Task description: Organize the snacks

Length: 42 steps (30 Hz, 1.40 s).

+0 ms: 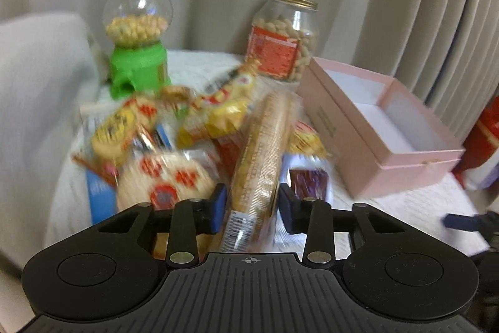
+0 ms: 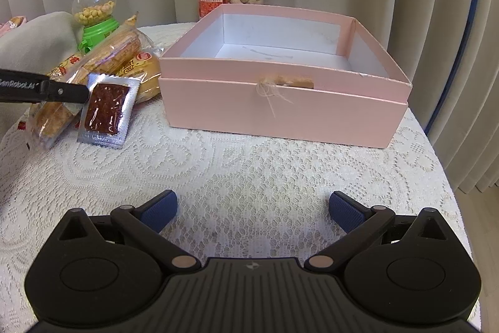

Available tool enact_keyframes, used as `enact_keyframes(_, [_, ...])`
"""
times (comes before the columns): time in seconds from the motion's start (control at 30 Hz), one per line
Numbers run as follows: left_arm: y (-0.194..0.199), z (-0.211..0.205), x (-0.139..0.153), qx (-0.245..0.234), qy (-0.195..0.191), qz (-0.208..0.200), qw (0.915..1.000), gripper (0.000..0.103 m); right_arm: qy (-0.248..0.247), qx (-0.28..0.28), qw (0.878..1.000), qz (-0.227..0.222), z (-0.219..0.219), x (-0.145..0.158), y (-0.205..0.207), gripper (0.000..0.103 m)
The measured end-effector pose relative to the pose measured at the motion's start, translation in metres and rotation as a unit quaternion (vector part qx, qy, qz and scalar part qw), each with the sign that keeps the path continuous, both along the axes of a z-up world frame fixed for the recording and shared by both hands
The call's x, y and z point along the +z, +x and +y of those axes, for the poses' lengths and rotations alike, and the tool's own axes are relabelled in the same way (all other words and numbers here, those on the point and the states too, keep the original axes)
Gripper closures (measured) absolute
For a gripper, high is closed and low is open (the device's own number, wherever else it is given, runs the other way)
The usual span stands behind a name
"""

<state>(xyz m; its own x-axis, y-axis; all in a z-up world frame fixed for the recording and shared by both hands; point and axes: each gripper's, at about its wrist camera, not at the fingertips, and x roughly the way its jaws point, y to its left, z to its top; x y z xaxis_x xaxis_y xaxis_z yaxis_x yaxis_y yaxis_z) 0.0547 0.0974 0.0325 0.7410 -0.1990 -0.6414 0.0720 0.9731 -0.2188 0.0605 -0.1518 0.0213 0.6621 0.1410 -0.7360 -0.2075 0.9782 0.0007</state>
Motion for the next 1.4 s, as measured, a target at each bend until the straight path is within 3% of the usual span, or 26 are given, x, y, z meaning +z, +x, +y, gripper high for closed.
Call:
enact_keyframes(0.07, [-0.016,0.003,-0.003,0.001,-0.023,0.008,0.9997,0.066,-0.009,-0.003,1.0,-0.001,0.005,0.002,0.0,0.0])
enact_keyframes(0.3, [-0.063,0.008,-0.008,0.033,-0.03,0.005,0.999,0.066,-0.003,0.042,0.999,0.018,0.048,0.014,0.008,0.0])
enact_keyframes(0.43, [-0.068,0.005,-0.006,0.035,-0.014,0.006,0.9993,0.066,0.072,0.048,0.995,0.042,0.072,0.023,0.028,0.001])
enact_keyframes(0.63, [-0.079,0.01,-0.009,0.059,-0.018,0.004,0.9981,0.067,0.174,-0.046,0.978,0.103,0.085,0.018,0.072,0.009])
enact_keyframes(0.7, [-0.081,0.013,-0.011,0.059,-0.028,0.001,0.9978,0.067,0.187,-0.07,0.975,0.098,0.089,0.017,0.078,0.012])
enact_keyframes(0.77, [-0.083,0.015,-0.011,0.057,-0.037,0.0,0.9977,0.067,0.176,-0.081,0.975,0.105,0.096,0.016,0.086,0.018])
enact_keyframes(0.83, [-0.084,0.015,-0.011,0.052,-0.045,0.001,0.9976,0.067,0.162,-0.074,0.979,0.103,0.099,0.016,0.087,0.035])
enact_keyframes(0.93, [-0.085,0.013,-0.012,0.045,-0.055,0.0,0.9975,0.067,0.157,-0.048,0.98,0.114,0.1,0.019,0.082,0.048])
enact_keyframes(1.07, [-0.086,0.006,-0.011,0.032,-0.06,0.002,0.9977,0.067,0.133,-0.016,0.985,0.106,0.092,0.025,0.057,0.053])
enact_keyframes(1.1, [-0.087,0.004,-0.011,0.029,-0.06,0.002,0.9978,0.068,0.132,-0.009,0.986,0.104,0.087,0.027,0.052,0.059])
enact_keyframes(1.4, [-0.088,-0.016,-0.011,-0.005,-0.056,0.01,0.9984,0.068,0.117,-0.001,0.988,0.104,0.05,0.031,0.016,0.06])
